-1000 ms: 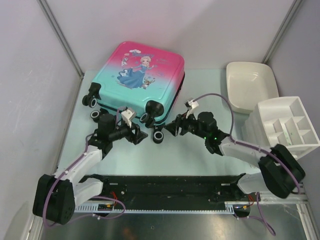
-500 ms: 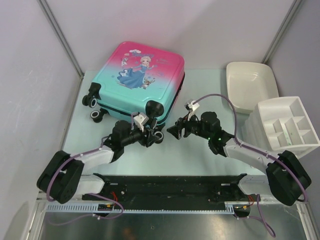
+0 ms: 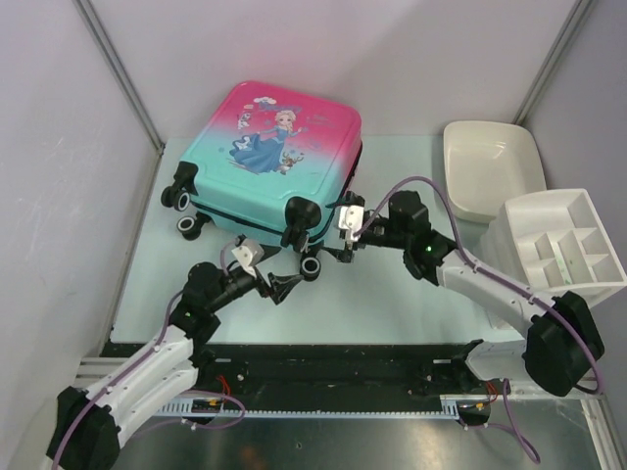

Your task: Open, take out, and arrange the luggage

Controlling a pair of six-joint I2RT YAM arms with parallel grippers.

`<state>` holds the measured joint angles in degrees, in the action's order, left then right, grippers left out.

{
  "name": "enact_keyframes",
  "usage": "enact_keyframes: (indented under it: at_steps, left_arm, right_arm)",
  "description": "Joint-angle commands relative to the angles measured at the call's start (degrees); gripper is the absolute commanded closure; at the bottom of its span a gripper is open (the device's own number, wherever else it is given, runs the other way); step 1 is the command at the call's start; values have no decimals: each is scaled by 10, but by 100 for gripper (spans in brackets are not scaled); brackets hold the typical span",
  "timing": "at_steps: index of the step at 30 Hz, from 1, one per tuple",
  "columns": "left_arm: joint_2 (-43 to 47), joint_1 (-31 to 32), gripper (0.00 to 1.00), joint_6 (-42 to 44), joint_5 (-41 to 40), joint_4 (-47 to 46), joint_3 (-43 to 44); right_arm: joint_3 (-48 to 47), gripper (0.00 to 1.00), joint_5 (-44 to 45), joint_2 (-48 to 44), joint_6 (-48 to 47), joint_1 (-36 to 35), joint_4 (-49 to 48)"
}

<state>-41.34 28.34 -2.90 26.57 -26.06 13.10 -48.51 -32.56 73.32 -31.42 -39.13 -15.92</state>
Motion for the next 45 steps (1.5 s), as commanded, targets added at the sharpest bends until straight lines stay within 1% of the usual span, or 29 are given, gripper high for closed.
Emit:
enact_keyframes:
  at_steps: [1, 2, 3, 4, 5, 6, 7, 8, 9, 10, 11, 12, 15, 20, 23, 28, 31, 35, 36, 37, 39, 41, 42, 44, 45]
  left_arm:
    - [2, -3, 0, -60, -53, 56, 12]
    - [-3, -2, 0, -70, -56, 76, 23]
    - [-13, -2, 0, -90, -56, 101, 37]
    - [-14, -3, 0, -102, -54, 109, 40]
    - [-15, -3, 0, -123, -51, 111, 39]
    - [-15, -3, 0, -132, -51, 110, 36]
    - [-15, -3, 0, -142, -53, 109, 33]
    - [-17, -3, 0, -161, -61, 106, 32]
    - [-18, -4, 0, -169, -70, 104, 28]
    - [-20, -3, 0, -176, -78, 104, 29]
    - [-19, -9, 0, -187, -91, 105, 29]
    - [-17, -14, 0, -193, -92, 104, 27]
    - [-15, -22, 0, -214, -100, 106, 25]
    - [-28, -23, 1, -250, -112, 97, 17]
    - [-35, -23, 6, -249, -104, 82, 13]
    - [-48, -24, 11, -244, -82, 54, 3]
    - [-53, -23, 12, -236, -81, 46, -4]
    - [-61, -23, 13, -235, -79, 36, -6]
    - [-64, -23, 14, -234, -79, 32, -7]
    - [-68, -23, 14, -235, -79, 29, -8]
    - [-79, -23, 14, -231, -73, 9, -11]
    - [-98, -23, 16, -229, -68, -16, -12]
    - [-105, -23, 16, -227, -64, -23, -10]
    - [-123, -22, 18, -223, -64, -43, -9]
    - [-128, -22, 18, -220, -64, -49, -8]
  right_arm:
    - [-115, 2, -136, 41, -392, 22, 217]
    - [-162, 2, -142, 55, -437, 25, 262]
    - [-190, 2, -145, 66, -473, 25, 335]
    - [-211, 2, -147, 93, -529, 23, 364]
    - [-252, 2, -146, 104, -550, 21, 387]
    - [-270, 2, -136, 115, -573, 14, 430]
    - [-286, 2, -131, 128, -601, 10, 446]
    - [-306, 2, -125, 147, -622, 6, 467]
    - [-341, 2, -114, 160, -637, 0, 515]
    - [-365, 2, -108, 170, -658, -9, 540]
    - [-384, 2, -104, 191, -662, -15, 563]
    - [-425, 1, -96, 203, -669, -19, 615]
    - [-476, 0, -82, 239, -678, -37, 668]
    - [-504, 1, -58, 276, -685, -68, 674]
    - [-511, 3, -44, 292, -690, -78, 672]
    - [-527, 6, -31, 316, -673, -94, 651]
    - [-538, 10, -9, 329, -674, -102, 642]
    - [-536, 14, 21, 342, -675, -103, 599]
    - [-537, 17, 34, 343, -677, -104, 594]
    - [-539, 18, 39, 344, -681, -103, 593]
    - [-549, 18, 44, 347, -695, -103, 600]
    - [-559, 17, 51, 349, -717, -101, 629]
    - [-563, 19, 57, 352, -721, -101, 636]
    - [-570, 27, 67, 357, -726, -98, 640]
    - [-573, 37, 72, 362, -726, -97, 638]
